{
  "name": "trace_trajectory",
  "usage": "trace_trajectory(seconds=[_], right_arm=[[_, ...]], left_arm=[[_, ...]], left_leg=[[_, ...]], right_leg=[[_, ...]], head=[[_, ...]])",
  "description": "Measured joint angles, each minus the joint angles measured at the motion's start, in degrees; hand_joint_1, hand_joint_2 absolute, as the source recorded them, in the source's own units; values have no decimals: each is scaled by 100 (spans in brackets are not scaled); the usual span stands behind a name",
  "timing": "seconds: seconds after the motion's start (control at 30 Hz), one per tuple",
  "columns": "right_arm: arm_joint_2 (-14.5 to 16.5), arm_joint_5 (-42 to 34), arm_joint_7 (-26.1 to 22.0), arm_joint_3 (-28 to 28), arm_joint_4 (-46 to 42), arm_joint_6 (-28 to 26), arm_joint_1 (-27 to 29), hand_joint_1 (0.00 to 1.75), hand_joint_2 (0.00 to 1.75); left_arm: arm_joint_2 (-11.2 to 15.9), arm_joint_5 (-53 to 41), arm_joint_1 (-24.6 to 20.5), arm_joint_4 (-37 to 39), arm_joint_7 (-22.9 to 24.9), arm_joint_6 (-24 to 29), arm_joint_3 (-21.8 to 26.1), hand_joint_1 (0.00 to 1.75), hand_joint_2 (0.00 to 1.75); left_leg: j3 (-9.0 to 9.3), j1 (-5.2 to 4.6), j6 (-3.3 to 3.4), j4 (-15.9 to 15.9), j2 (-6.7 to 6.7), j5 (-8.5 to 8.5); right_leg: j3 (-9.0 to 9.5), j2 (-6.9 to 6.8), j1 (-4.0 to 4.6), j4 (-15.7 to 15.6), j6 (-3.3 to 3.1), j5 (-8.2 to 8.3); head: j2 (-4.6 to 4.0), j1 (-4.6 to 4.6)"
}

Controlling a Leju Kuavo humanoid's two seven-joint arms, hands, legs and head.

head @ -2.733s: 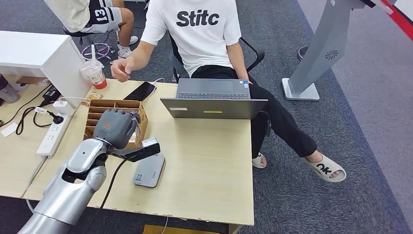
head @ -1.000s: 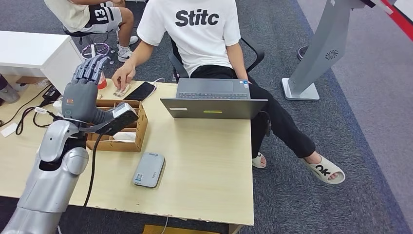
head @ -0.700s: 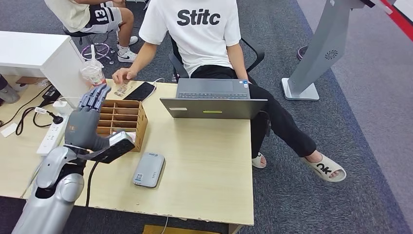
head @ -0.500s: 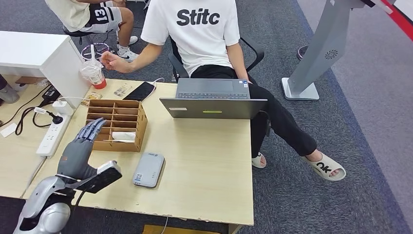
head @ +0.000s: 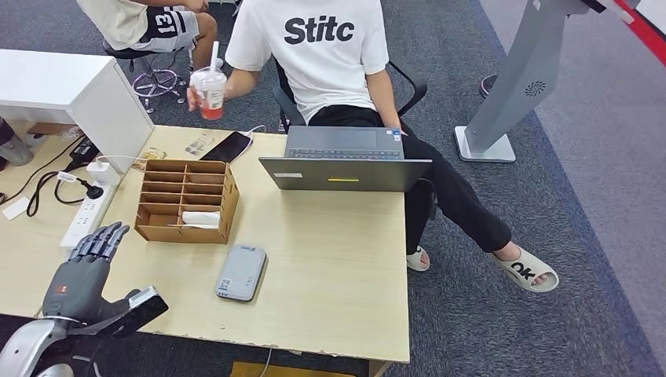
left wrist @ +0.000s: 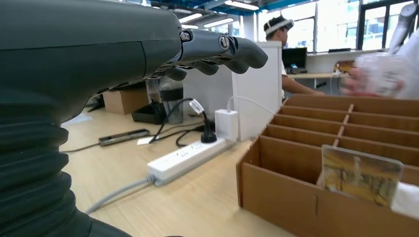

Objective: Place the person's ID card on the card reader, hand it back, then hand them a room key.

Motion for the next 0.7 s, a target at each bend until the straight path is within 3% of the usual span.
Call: trace_trajectory(seconds=[0.47, 0.7], right_arm=[[20, 122, 36, 0, 0, 84, -11, 0, 175], [22, 178, 40, 0, 0, 120, -24, 0, 175]], left_arm=[[-171, -334, -685, 82, 26, 55, 102, 0, 175], [-286, -227, -1101, 586, -12, -123, 96, 0, 175]], left_leg=[[0, 0, -4, 0, -2, 5], [0, 0, -5, 0, 0, 6]], right_leg=[[-3, 2, 0, 0, -4, 4], [-5, 6, 0, 0, -5, 6]], head=[[0, 1], [0, 1]])
